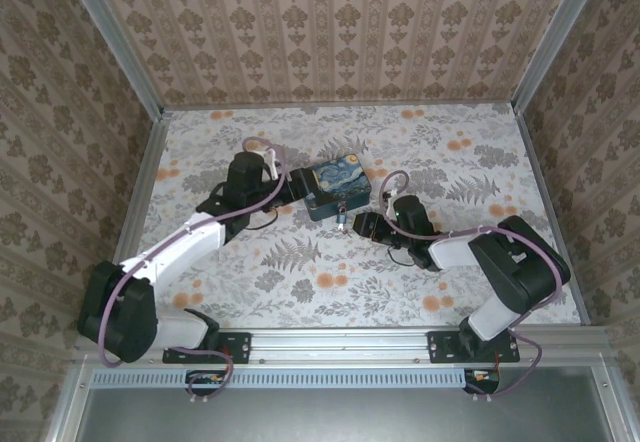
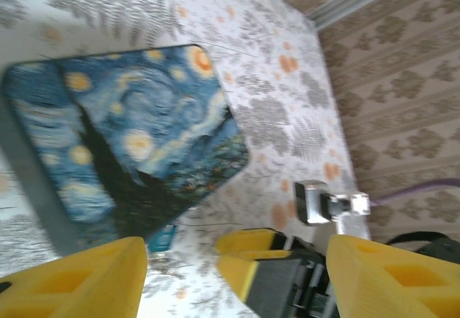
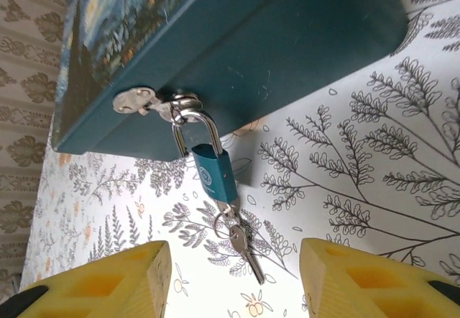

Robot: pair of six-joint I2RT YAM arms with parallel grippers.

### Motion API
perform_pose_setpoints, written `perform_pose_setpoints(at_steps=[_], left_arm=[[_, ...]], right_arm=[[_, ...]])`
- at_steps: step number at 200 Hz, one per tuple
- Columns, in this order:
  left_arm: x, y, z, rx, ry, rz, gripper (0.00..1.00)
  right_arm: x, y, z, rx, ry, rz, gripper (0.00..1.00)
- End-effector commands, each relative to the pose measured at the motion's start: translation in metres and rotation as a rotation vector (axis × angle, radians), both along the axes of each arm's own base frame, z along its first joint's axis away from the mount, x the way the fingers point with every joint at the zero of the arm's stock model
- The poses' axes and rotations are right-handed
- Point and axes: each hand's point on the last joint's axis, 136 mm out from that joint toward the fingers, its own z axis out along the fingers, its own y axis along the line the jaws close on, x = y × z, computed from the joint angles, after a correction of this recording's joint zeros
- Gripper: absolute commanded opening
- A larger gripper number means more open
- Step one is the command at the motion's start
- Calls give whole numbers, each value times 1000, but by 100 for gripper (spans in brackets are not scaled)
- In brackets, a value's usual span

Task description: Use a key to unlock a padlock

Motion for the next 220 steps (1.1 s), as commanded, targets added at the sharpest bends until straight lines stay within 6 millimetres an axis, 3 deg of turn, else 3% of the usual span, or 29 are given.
perform_pose_setpoints(at_steps=[1, 40, 78, 220], left_arm=[[-1, 26, -20, 186, 24, 3, 69], [15, 45, -24, 370, -10, 27, 69], [24, 48, -36, 449, 8, 14, 69], [33, 41, -53, 443, 37, 1, 69]], right_arm=[[12, 9, 3, -20, -35, -2, 52], [17, 18, -7, -52, -33, 18, 49], [18, 20, -16, -116, -52, 52, 45], [19, 36, -38, -146, -34, 118, 41]])
